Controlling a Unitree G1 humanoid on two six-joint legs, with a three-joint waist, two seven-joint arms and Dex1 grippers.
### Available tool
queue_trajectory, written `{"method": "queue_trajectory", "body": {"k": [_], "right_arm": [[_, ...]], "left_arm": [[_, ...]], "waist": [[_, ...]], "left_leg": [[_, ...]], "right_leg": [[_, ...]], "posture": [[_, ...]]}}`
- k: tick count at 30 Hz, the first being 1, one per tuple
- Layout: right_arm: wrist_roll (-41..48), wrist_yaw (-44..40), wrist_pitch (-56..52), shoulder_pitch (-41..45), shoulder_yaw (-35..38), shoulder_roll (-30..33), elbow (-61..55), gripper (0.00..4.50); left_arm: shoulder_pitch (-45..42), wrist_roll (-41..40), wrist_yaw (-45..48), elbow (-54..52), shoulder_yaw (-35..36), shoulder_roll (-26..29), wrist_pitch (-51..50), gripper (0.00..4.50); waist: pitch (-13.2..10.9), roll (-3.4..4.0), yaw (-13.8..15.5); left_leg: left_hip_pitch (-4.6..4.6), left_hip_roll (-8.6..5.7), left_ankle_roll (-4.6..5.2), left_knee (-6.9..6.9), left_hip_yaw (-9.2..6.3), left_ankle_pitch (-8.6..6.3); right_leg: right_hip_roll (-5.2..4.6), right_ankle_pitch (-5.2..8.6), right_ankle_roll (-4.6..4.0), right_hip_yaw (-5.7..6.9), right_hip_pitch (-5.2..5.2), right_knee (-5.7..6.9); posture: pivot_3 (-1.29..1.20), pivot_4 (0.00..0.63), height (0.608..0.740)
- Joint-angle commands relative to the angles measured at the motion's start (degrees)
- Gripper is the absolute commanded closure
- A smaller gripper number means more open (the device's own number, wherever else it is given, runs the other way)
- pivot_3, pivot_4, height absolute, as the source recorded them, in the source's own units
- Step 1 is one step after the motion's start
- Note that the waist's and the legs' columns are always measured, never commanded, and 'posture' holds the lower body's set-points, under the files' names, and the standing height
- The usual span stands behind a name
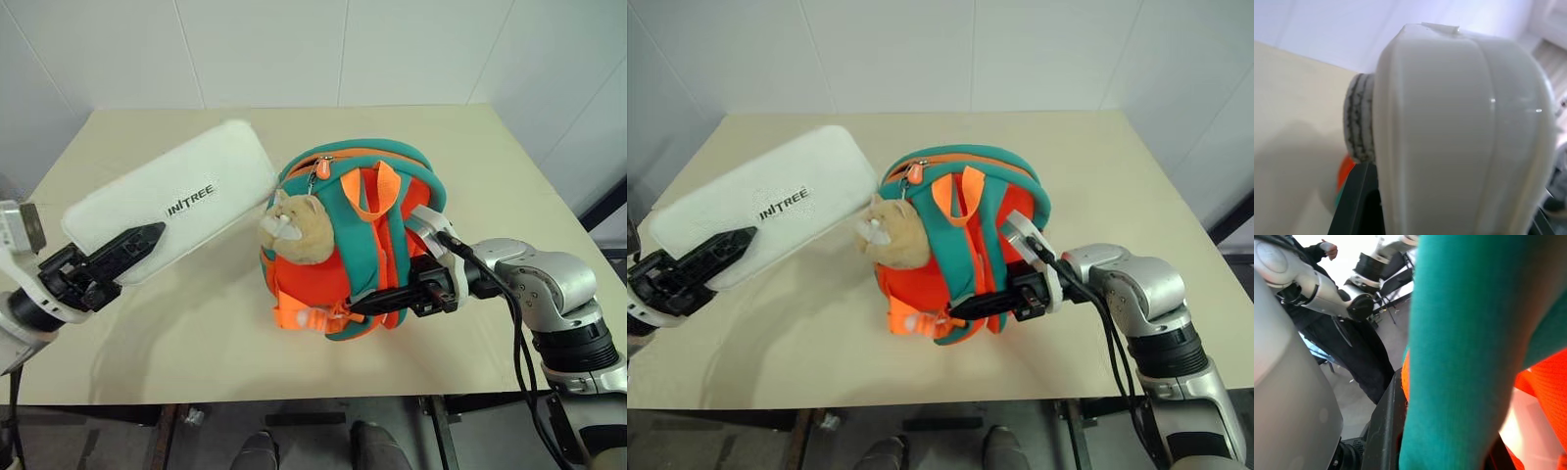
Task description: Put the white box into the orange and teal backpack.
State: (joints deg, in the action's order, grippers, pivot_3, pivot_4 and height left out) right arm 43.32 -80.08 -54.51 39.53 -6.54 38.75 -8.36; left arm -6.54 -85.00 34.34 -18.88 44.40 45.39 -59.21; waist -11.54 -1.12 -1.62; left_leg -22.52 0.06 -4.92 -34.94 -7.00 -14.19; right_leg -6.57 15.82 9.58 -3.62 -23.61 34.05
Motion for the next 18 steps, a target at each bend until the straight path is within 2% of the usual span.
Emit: {"method": "queue_trajectory", "body": {"k": [1,4,9,10,14,17,18], "right_arm": [[0.05,-0.39,1.21,-0.16,-0.31,0.38,-0.15,4.30],[0.18,-0.01,1.41,0.09,-0.85,-0.40,0.09,4.30],[0.38,0.54,1.46,0.63,-1.20,-1.31,0.28,4.30],[0.37,0.56,1.47,0.51,-1.21,-1.26,0.24,4.30],[0.42,1.01,1.36,0.38,-1.22,-1.37,0.21,4.30],[0.56,1.43,1.28,0.32,-1.33,-1.76,-0.07,4.30],[0.61,1.56,1.27,0.39,-1.38,-1.95,-0.09,4.30]], "left_arm": [[-0.33,-3.95,1.28,-3.12,1.20,2.67,1.39,3.11],[-1.03,-2.16,2.96,-3.48,-0.80,4.74,1.85,3.11],[-2.56,10.28,11.40,-0.82,-7.02,8.59,7.01,3.11],[-2.70,14.57,14.84,-0.50,-9.42,10.77,9.15,3.11],[-4.32,28.89,26.31,4.40,-17.42,17.19,19.33,3.11],[-11.94,38.27,32.72,12.67,-25.05,19.83,27.47,3.11],[-17.42,42.02,34.40,15.54,-29.38,19.73,29.93,3.11]], "waist": [[0.00,0.00,0.00],[0.00,0.00,-0.01],[0.00,0.00,0.00],[0.00,0.00,-0.01],[-0.01,0.01,-0.02],[-0.02,0.03,0.03],[-0.02,0.02,0.15]], "left_leg": [[0.00,0.00,0.00,0.00,0.00,0.00],[0.00,0.00,0.00,-0.03,0.00,0.00],[0.00,0.00,0.00,-0.01,0.01,0.00],[-0.01,0.00,0.00,-0.02,0.00,0.00],[-0.01,0.00,0.00,0.00,0.03,0.00],[0.00,0.00,0.01,0.02,0.04,-0.01],[0.00,0.00,0.01,0.01,0.03,-0.01]], "right_leg": [[0.00,0.01,-0.02,0.00,0.00,0.00],[0.00,0.04,-0.09,0.00,0.00,0.00],[0.03,0.18,-0.33,0.00,0.00,0.00],[0.03,0.35,-0.66,0.00,0.00,0.00],[0.03,0.43,-0.81,0.00,0.00,-0.01],[0.03,0.48,-0.89,0.00,0.00,-0.02],[0.05,0.48,-0.89,0.01,0.00,0.00]], "posture": [[0.00,0.150,0.740],[0.00,0.150,0.740],[0.00,0.150,0.740],[0.00,0.150,0.740],[0.00,0.150,0.740],[0.00,0.150,0.740],[0.00,0.150,0.740]]}}
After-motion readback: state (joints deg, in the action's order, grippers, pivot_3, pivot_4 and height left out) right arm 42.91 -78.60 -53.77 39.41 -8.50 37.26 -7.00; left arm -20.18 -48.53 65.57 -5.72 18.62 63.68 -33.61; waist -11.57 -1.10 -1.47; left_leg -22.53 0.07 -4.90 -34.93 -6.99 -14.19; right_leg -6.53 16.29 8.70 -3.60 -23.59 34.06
